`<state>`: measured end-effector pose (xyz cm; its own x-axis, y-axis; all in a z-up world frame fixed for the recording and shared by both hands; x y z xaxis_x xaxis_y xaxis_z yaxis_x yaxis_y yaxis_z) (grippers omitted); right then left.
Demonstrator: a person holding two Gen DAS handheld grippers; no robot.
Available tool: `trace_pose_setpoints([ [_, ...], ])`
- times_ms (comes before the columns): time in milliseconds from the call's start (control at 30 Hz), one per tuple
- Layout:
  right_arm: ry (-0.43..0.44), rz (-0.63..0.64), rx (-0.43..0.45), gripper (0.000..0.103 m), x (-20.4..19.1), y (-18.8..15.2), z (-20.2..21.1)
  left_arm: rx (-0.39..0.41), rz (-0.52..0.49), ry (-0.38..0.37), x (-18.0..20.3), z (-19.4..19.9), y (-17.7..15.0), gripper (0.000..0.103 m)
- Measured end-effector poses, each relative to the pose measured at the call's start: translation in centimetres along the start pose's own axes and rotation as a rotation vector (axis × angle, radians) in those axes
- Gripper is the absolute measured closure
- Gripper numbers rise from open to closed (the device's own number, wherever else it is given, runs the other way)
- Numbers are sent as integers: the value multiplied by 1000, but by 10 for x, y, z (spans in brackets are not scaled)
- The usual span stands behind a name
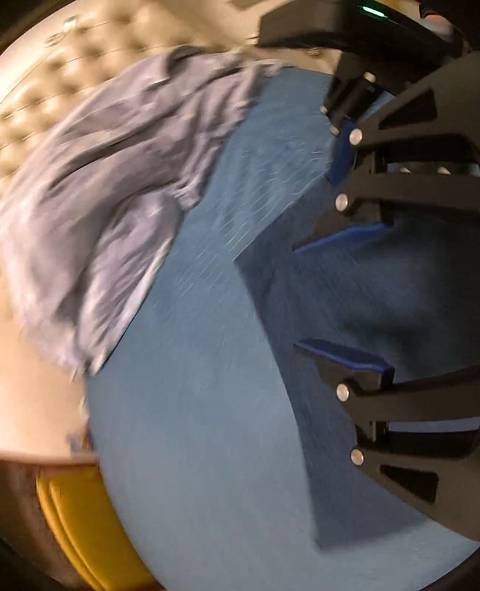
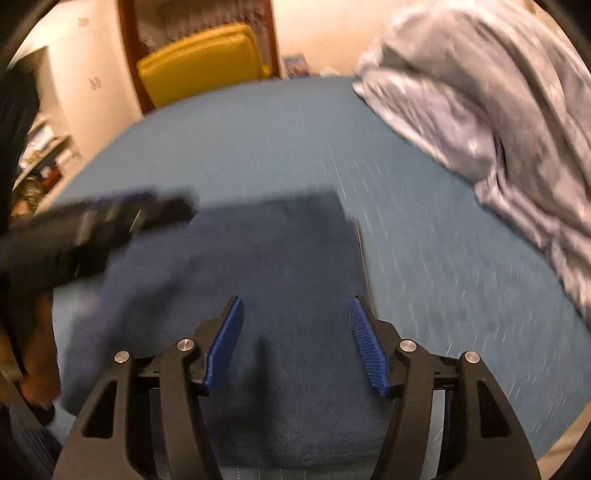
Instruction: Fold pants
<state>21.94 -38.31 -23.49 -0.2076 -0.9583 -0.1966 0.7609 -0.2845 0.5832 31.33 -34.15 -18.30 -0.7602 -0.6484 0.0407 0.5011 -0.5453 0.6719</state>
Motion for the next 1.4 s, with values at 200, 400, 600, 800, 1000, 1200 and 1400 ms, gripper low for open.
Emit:
trace_pose_setpoints([
  [200, -76, 19, -37, 44, 7, -12, -25, -153, -68, 47, -3, -79, -1, 77],
  [400, -91, 16, -37, 44, 8, -11, -30, -46, -3, 40, -12, -51, 12, 78],
  [600, -82, -6, -40, 43, 10, -13, -30, -101, 56, 35, -27, -70, -11, 70],
  [800, -84, -12, -50, 43, 11, -13, -30, -11, 143, 130, -43, -11, -27, 67],
  [1000, -83, -3, -38, 43, 10, -14, -29, -148, 118, 152, -25, -12, -107, 64],
  [1200, -96, 12, -26, 43, 8, -18, -26, -154, 137, 186, 0, 24, -144, 34],
  [1400, -110, 13, -11, 43, 6, -20, -23, -166, 119, 251, 16, 59, -172, 30],
])
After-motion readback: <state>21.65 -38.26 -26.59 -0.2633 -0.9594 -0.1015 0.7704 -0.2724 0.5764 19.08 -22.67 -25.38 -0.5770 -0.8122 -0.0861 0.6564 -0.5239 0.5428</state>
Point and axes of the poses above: each gripper's, at about its wrist camera, not at the fingertips, and z roughly against the way its jaws point, x to its right, y to its top, the point moved 7 cm from there along -z, roughly the way its jaws point, and after that the axes turned 13 degrees about -z, right-handed, at the moved point
